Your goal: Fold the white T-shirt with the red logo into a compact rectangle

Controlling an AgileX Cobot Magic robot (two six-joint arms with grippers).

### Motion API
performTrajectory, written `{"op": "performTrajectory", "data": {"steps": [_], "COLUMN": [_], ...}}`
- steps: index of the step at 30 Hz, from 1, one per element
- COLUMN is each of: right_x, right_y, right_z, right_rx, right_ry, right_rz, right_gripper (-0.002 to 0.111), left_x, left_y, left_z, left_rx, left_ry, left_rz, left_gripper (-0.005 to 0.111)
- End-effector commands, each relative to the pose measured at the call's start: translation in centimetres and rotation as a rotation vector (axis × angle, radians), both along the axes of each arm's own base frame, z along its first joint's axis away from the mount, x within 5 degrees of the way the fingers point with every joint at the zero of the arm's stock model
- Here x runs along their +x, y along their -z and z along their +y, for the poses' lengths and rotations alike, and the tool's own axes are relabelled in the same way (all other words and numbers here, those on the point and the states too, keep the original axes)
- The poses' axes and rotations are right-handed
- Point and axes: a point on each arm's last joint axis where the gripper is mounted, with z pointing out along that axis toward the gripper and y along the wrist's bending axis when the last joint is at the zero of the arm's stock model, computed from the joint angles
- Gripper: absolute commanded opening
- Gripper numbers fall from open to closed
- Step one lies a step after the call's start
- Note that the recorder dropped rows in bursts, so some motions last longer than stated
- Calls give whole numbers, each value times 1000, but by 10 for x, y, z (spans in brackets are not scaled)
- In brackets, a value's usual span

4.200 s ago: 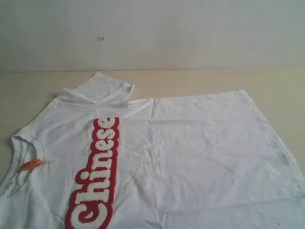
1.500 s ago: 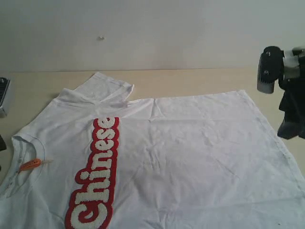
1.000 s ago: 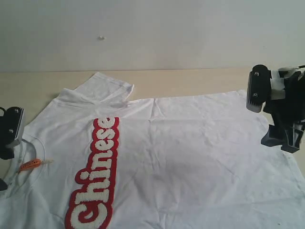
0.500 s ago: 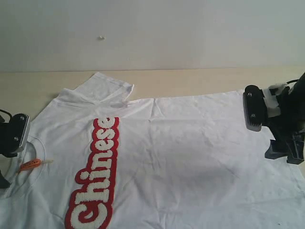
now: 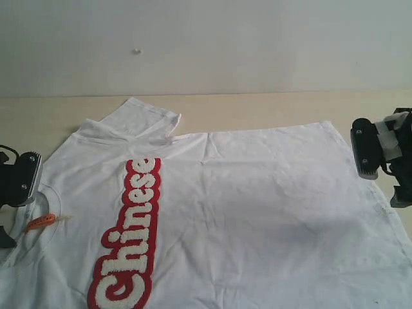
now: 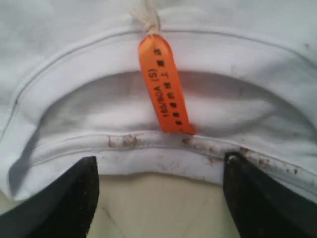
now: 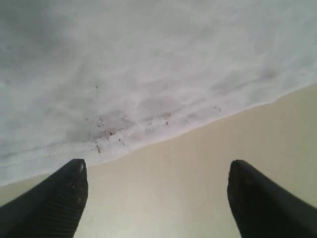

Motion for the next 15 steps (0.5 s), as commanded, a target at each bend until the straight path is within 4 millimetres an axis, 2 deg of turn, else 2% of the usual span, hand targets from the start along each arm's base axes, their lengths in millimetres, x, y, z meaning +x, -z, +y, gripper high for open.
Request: {"op": "performTrajectory", "data": {"steps": [1,3,5,11,15], "right_x": [2,7,15,16,12], "right_y": [28,47,55,55,62], "right_z": [0,0,0,-2,0], "right_rx": [8,9,11,-23,17], "right_ry": [-71,-104,-115,-160,-97], "right_rz": [86,91,23,16,64], "right_gripper": [75,75,75,75,75], "left_x": [2,1,1,1,1], "left_y": [8,8,8,23,28], "left_z": [-1,-1,-1,-1,-1], "left_rx": [3,3,3,4,5], "left_ry": [1,2,2,1,0], "left_rz": [-5,-4,-4,37,49], "left_gripper": [69,69,69,69,69]}}
